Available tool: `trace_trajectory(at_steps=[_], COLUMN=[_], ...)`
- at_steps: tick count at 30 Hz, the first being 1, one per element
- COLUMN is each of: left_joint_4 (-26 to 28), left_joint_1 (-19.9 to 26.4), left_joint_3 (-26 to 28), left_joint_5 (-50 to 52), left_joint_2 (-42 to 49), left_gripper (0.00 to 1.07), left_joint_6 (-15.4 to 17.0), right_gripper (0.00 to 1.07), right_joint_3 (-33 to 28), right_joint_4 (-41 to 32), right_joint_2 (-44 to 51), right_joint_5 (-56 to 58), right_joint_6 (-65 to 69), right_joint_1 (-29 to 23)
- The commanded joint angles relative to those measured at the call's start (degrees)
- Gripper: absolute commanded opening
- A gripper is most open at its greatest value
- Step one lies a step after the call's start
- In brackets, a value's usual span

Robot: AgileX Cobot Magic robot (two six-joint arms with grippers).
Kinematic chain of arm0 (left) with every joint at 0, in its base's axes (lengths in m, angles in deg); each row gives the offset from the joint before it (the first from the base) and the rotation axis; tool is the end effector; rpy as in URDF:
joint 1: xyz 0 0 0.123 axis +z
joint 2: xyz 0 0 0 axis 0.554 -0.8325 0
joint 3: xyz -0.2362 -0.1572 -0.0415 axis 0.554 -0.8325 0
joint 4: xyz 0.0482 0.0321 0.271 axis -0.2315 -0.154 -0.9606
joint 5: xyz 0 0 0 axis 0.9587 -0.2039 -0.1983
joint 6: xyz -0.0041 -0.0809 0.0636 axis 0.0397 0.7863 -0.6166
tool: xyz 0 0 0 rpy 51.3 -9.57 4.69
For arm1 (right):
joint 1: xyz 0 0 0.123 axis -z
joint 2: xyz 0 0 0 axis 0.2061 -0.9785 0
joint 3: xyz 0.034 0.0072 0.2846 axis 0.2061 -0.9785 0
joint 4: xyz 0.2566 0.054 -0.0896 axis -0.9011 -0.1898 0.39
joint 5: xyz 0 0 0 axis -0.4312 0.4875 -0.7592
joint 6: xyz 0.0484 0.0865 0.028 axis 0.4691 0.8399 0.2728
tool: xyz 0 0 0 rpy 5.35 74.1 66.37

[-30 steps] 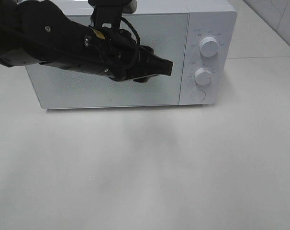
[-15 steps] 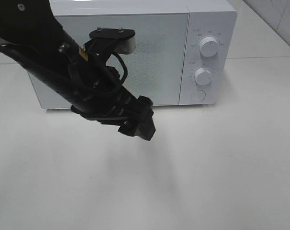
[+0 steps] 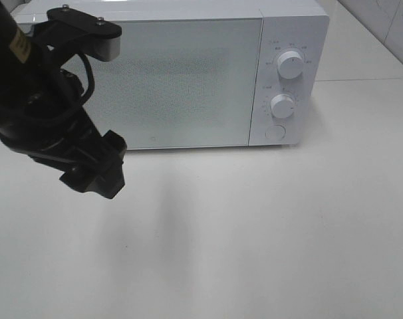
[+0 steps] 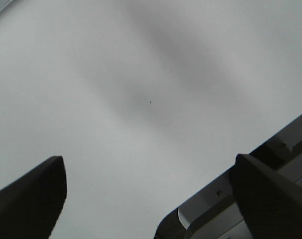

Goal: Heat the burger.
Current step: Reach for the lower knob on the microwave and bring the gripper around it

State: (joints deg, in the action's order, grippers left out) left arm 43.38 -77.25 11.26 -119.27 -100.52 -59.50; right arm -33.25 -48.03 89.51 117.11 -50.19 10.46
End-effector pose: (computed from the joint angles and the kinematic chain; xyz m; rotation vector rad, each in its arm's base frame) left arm 0.2297 -0.2143 0.2571 0.9892 2.6623 -0.1343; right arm 0.0310 -0.0103 0.2900 0.0327 1.9531 -0.0985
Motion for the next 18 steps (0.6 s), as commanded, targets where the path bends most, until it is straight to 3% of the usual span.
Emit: trace_trajectory(at_steps=[1, 7, 9, 12, 14, 18], left_joint_4=[-0.17, 5.21, 7.45, 8.71, 9.74, 9.80], left_joint_1=[-0.11, 4.41, 9.00, 11.86, 18.05, 22.52], left_joint_3=[-0.23, -0.23, -0.23, -0.23, -0.23, -0.23], left_joint_5=[-2.81, -5.44, -6.59, -7.39, -9.40, -10.83], left_joint_2=[0.86, 1.32, 1.32, 1.32, 1.32, 1.32], left_gripper=[0.83, 0.82, 0.82, 0.82, 0.82, 0.82], left_joint_6=[0.74, 0.23, -1.38, -2.46, -2.92, -3.21], right_gripper=[0.76, 0.76, 0.76, 0.76, 0.76, 0.76], right_joint_3=[-0.06, -0.06, -0.06, -0.06, -0.06, -0.06], right_joint_4=[-0.29, -0.29, -0.29, -0.29, -0.29, -0.29], right_joint_2=[1.66, 1.66, 1.66, 1.66, 1.66, 1.66], right_joint_5=[-0.40, -0.40, -0.40, -0.40, -0.40, -0.40], right_joint_6=[-0.23, -0.23, -0.23, -0.23, -0.23, -0.23], right_joint_1=[0.17, 0.17, 0.17, 0.17, 0.17, 0.17])
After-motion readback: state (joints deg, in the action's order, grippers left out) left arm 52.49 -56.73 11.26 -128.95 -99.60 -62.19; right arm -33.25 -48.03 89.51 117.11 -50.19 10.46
